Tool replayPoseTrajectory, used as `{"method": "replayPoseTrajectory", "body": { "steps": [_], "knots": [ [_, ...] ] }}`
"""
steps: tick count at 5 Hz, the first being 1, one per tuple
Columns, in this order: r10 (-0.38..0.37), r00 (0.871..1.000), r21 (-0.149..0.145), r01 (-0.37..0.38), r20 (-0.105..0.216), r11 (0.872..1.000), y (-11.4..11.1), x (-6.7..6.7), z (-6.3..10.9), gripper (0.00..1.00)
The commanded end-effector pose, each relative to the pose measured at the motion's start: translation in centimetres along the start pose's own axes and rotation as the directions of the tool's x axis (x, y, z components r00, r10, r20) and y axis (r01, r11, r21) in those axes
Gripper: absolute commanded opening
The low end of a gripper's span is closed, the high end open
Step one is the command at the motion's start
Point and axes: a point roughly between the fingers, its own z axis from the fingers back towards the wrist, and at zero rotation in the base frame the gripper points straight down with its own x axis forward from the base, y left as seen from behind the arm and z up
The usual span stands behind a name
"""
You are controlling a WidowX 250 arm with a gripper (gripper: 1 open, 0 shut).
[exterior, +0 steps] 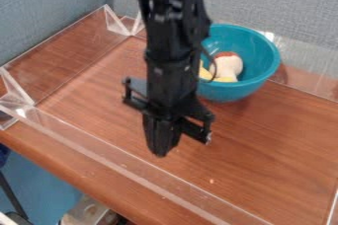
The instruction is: Remove the mushroom from the blue bowl and put it on the table
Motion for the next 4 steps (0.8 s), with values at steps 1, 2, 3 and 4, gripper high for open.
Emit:
{"method": "replayPoseTrajectory", "body": {
  "steps": [1,2,3,4],
  "knots": [
    [0.023,1.0,0.014,-0.023,-0.003,1.0,1.6,1.6,-0.6,0.0],
    [0.026,1.0,0.032,-0.026,-0.012,0.999,2.3,2.2,-0.5,0.0],
    [0.027,1.0,0.041,-0.026,-0.017,0.999,2.6,2.3,-0.2,0.0],
    [0.065,0.998,0.043,-0.064,-0.021,0.997,1.7,1.4,-0.4,0.0]
  ]
}}
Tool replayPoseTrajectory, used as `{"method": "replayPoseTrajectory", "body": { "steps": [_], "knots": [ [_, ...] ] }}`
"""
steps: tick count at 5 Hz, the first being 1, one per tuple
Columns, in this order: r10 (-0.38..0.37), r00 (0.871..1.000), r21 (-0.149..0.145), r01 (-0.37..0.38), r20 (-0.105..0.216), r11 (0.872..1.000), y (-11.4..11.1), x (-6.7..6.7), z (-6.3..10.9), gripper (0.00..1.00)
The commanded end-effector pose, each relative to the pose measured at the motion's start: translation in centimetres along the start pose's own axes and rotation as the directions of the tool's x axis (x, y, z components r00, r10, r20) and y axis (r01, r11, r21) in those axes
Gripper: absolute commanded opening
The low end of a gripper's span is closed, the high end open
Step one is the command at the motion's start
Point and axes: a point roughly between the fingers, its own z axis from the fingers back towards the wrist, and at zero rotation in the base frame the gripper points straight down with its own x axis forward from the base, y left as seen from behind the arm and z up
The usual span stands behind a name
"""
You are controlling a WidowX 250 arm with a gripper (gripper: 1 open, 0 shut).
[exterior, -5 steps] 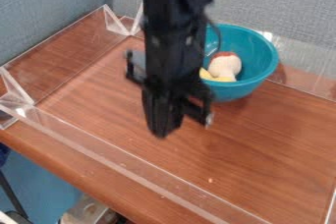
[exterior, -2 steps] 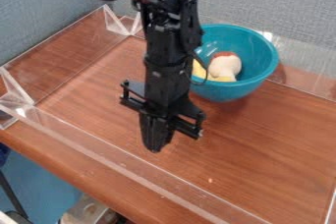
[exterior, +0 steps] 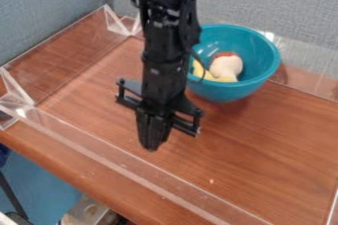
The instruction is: Remove the mushroom from the blue bowl and put it on the table
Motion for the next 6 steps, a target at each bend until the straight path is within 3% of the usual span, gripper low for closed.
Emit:
{"method": "replayPoseTrajectory", "body": {
  "steps": [1,2,3,4,5,6],
  "knots": [
    [0.026,0.998,0.002,-0.026,0.052,1.0,-1.1,-0.7,1.0,0.0],
    [0.0,0.999,0.015,-0.001,0.051,1.0,-0.3,-0.5,1.8,0.0],
    [-0.067,0.995,0.02,0.066,0.079,0.998,-1.1,-0.3,3.1,0.0],
    [-0.144,0.979,0.025,0.142,0.144,0.99,-2.0,0.9,6.1,0.0],
    [-0.097,0.974,0.012,0.097,0.203,0.995,0.0,3.2,9.6,0.0],
    [-0.019,0.972,0.001,0.02,0.234,1.0,3.0,5.0,12.0,0.0]
  ]
}}
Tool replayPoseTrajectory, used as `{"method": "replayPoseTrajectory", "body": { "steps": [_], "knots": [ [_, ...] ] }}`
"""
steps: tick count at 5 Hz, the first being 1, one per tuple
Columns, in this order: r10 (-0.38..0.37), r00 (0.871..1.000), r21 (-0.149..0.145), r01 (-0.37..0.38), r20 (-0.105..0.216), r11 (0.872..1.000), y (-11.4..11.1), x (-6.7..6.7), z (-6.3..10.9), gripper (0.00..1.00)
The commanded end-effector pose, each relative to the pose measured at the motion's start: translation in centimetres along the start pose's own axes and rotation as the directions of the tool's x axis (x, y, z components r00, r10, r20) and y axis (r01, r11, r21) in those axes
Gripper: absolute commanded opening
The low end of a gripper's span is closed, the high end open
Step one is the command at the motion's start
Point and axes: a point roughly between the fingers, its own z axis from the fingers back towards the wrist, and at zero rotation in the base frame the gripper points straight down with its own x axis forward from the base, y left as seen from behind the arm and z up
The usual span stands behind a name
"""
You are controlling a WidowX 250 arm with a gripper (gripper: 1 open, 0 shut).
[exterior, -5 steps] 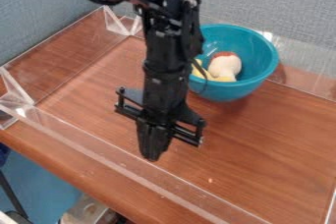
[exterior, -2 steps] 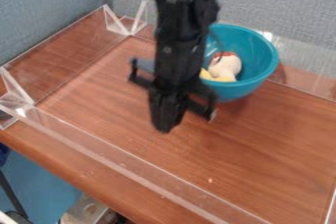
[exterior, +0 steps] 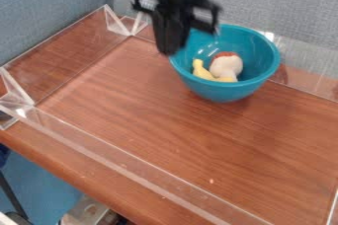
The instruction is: Remove the mushroom from the blue bowl and put it on the table
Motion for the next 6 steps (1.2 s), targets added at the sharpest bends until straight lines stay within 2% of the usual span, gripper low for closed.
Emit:
{"method": "replayPoseTrajectory", "body": {
  "steps": [1,2,4,5,6],
  "knots": [
    [0.032,0.999,0.016,-0.032,0.038,0.999,2.8,1.1,-0.1,0.0],
    [0.025,0.999,0.016,-0.025,0.041,1.0,3.3,2.7,-0.8,0.0],
    [-0.026,0.997,-0.002,0.027,0.069,1.0,1.9,6.3,-0.3,0.0],
    [-0.065,0.995,-0.019,0.066,0.078,0.998,0.5,7.3,-0.4,0.0],
    [-0.103,0.991,-0.028,0.106,0.082,0.994,-0.5,7.5,-1.0,0.0]
  ]
}}
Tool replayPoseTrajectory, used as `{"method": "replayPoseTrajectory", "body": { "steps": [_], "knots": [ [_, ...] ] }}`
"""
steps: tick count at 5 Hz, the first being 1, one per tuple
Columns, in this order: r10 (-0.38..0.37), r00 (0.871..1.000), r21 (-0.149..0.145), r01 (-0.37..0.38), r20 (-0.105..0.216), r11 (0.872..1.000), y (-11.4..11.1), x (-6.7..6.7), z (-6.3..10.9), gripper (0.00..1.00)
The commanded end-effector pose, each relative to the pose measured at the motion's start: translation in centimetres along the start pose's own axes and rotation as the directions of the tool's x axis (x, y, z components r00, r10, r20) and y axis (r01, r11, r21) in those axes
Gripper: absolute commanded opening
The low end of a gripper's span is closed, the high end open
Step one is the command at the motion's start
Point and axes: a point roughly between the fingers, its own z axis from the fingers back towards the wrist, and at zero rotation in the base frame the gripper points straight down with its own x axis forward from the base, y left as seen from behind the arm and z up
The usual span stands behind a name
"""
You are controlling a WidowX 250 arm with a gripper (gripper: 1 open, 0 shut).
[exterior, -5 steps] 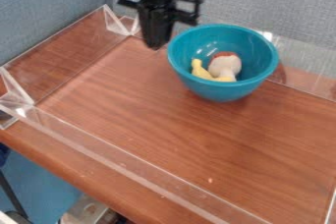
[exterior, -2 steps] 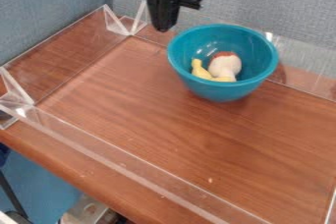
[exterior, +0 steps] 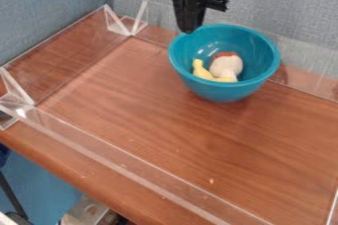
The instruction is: Remove the mushroom from the blue bowl and put it on the table
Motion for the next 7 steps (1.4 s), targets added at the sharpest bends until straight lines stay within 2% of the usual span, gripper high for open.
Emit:
{"method": "replayPoseTrajectory", "body": {
  "steps": [1,3,5,7],
  "knots": [
    [-0.049,0.997,0.01,0.048,0.055,0.999,-0.4,0.6,0.9,0.0],
    [-0.132,0.99,0.001,0.132,0.05,0.991,-1.0,0.2,-0.7,0.0],
    [-0.105,0.993,0.001,0.105,0.047,0.994,-0.6,-0.5,-4.1,0.0],
    [-0.068,0.996,-0.004,0.068,0.061,0.998,-0.9,-1.0,-3.1,0.0]
  ]
}}
